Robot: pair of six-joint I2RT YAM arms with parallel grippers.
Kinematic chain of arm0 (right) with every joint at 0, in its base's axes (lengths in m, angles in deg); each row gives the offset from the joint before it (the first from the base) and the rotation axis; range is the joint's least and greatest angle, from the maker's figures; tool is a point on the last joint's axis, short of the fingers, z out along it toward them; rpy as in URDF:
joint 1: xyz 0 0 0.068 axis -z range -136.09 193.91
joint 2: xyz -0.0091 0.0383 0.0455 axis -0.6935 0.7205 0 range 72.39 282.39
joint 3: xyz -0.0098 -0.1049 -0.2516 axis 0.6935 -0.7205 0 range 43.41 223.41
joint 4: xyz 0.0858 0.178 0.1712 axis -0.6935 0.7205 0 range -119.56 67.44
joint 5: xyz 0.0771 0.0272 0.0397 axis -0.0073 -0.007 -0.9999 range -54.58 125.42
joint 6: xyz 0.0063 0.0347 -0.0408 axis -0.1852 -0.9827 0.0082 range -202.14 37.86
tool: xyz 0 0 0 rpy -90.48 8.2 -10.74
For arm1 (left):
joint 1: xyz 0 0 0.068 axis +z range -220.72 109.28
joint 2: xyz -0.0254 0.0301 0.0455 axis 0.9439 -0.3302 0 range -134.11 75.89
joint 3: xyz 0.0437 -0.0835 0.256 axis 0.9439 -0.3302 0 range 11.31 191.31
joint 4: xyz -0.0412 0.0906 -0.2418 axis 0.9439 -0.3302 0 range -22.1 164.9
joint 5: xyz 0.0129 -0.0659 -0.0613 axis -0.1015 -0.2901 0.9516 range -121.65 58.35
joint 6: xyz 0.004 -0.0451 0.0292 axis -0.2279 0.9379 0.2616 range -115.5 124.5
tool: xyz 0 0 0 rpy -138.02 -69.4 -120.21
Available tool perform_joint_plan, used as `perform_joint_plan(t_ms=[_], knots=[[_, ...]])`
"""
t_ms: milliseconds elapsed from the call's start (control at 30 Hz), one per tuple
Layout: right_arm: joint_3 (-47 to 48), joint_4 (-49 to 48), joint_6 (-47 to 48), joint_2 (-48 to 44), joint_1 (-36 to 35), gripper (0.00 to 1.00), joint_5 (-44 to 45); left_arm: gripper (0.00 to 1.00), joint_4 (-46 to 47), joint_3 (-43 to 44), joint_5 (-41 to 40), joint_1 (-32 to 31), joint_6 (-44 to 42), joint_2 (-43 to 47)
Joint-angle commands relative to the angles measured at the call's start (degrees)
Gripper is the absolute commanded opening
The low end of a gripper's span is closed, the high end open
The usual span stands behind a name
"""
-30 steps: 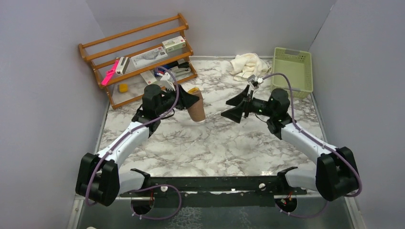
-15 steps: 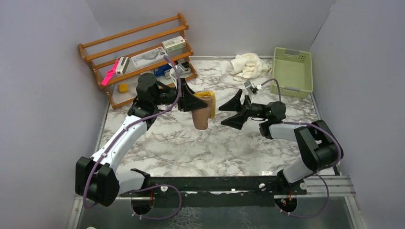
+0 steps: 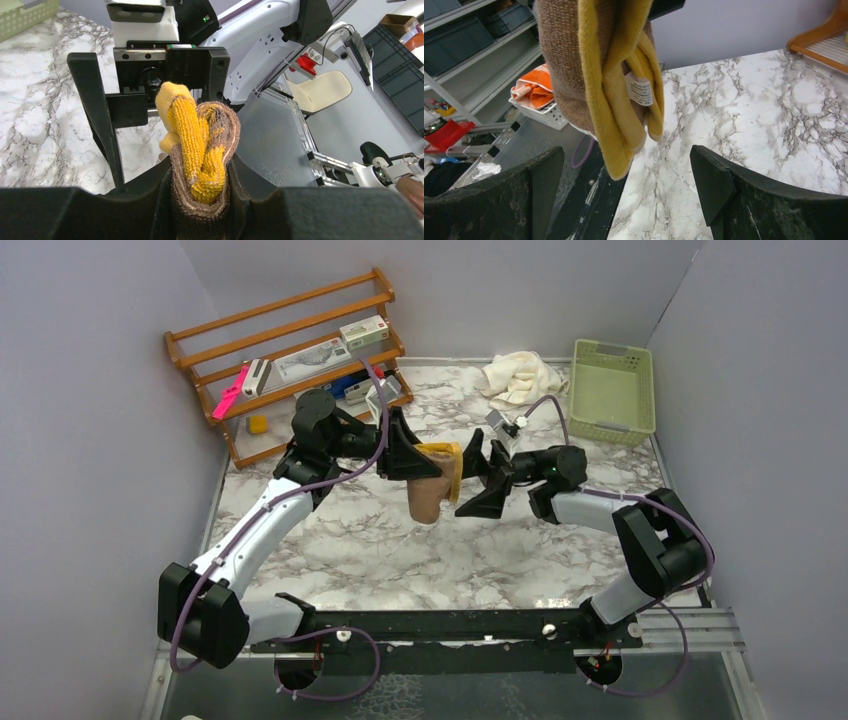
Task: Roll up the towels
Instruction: Place the towel in the bin.
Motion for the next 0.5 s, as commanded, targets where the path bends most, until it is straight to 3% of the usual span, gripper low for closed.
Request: perform_joint_plan(t_ms=[0,267,467], knots=[[2.3,-19.2,-0.2,1.2,-1.1,0.98,-2.1,0.00,2.3,2.1,1.3,0.0,-0.3,-0.8],[2.0,-17.0,-0.8,-1.9,-2.0,0.98,-1.4,0.00,2.4,0.7,-6.4,0.0,-2.8,-1.8],[0.0,0.5,9.8,-7.3,-2.6,0.98,1.4,0.00,-2.9,0.1,-18.3,0.0,-8.2,-0.2]])
